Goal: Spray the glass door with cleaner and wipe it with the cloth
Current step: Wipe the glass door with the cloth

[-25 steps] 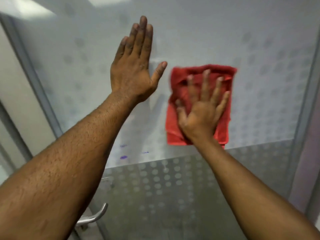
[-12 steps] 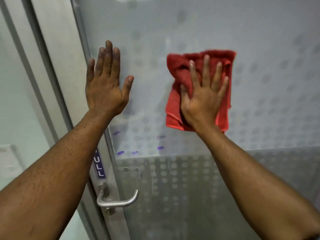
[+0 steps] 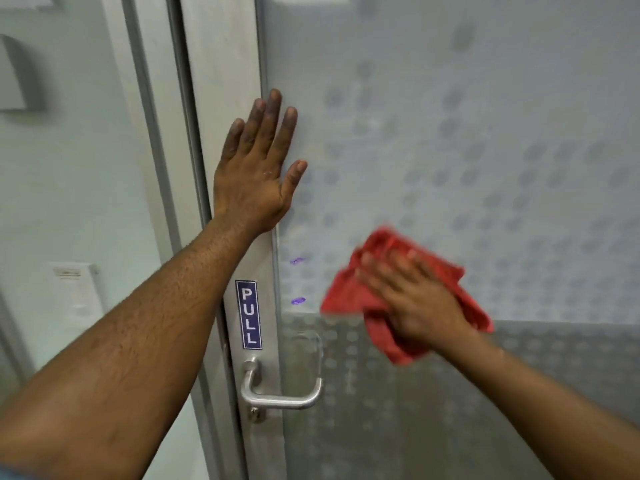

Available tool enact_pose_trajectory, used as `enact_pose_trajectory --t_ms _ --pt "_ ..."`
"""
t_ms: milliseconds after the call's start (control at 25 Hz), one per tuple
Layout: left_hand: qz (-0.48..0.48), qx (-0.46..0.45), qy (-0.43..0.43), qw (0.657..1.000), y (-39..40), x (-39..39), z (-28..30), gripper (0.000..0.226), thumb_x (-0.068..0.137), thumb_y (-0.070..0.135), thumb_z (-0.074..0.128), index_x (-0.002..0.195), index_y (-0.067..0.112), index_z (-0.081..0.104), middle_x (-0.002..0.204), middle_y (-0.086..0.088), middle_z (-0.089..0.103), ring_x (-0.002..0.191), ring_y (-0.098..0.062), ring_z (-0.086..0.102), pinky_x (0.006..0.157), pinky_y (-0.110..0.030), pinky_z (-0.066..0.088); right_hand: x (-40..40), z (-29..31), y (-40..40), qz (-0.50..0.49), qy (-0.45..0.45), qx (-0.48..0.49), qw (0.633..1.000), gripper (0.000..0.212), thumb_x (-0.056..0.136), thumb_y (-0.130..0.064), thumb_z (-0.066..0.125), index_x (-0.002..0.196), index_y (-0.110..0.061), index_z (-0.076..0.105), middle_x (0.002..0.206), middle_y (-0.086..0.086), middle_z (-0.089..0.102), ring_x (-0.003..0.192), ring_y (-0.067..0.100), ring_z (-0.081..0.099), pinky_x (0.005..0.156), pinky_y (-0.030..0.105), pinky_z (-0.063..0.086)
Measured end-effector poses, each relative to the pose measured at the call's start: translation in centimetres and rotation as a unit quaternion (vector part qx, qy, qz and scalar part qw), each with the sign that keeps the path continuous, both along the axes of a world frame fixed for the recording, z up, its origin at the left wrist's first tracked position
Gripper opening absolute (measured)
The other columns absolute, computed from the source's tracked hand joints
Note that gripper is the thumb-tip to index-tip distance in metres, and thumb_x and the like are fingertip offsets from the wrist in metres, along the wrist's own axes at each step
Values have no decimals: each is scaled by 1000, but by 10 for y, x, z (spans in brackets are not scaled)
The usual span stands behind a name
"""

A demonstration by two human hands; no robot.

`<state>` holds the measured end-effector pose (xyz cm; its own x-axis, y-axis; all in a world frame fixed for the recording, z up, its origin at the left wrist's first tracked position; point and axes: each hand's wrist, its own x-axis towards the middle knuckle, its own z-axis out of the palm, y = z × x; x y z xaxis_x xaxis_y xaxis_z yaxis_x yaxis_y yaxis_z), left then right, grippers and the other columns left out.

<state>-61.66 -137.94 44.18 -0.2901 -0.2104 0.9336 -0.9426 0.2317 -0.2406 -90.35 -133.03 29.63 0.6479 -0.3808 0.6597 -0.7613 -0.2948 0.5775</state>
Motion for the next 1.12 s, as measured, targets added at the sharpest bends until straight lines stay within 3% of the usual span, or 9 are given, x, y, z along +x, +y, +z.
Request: enact_pose_trajectory --t_ms 80,160,320,440,520,720,880,1000,1120 --pt "-18 -3 17 1000 -2 -3 0 62 105 47 22 158 15 13 165 -12 13 153 -26 9 123 -39 6 27 67 -4 -36 -175 -78 981 63 92 -37 44 152 -27 31 160 -1 21 148 26 23 121 46 13" --pt "-45 1 23 999 -4 -4 0 62 105 45 24 157 14 14 165 -13 13 152 -27 9 123 -39 6 65 90 -11 -28 -226 -118 967 57 97 -42 41 151 -25 35 160 1 24 149 27 20 121 47 12" --pt "-96 -3 39 995 -4 1 1 60 106 40 29 156 9 17 163 -16 16 152 -28 11 123 -37 8 102 6 -25 62 48 20 997 54 91 -30 47 144 -20 47 155 6 38 143 33 32 121 50 4" --pt "-97 -12 33 995 -5 1 1 59 106 39 31 156 8 19 163 -17 18 151 -28 14 123 -36 7 73 -41 -10 90 240 152 955 55 88 -20 46 142 -15 50 154 5 40 145 30 32 121 45 5" --pt "-86 -19 28 996 -7 2 0 59 106 39 30 155 7 20 163 -16 19 151 -28 15 123 -35 8 48 -16 -9 85 214 89 969 55 85 -20 48 140 -17 52 151 5 45 142 29 37 122 43 5" --pt "-84 -31 25 996 -10 0 0 59 106 38 29 155 6 22 162 -18 22 151 -29 18 123 -36 10 77 74 -12 -11 -101 -93 990 54 99 -45 35 148 -23 40 158 2 31 148 27 24 119 50 16" --pt "-90 -32 28 995 -7 1 0 57 106 35 30 154 5 23 161 -19 23 150 -30 19 123 -35 9 110 -18 -20 42 68 36 996 58 89 -33 49 145 -19 45 155 5 39 144 31 30 121 48 1" --pt "-96 -36 33 994 -4 -1 0 56 106 33 32 153 3 25 160 -20 25 149 -32 21 122 -36 10 73 -85 -5 42 232 157 959 61 87 -24 52 147 -18 41 158 2 32 147 25 23 121 40 -12" --pt "-91 -40 39 994 -3 -2 0 56 106 32 31 153 3 27 160 -21 26 149 -33 22 122 -36 10 25 -88 -1 38 216 119 968 69 85 -21 56 150 -24 33 160 -5 22 148 19 17 122 37 -8"
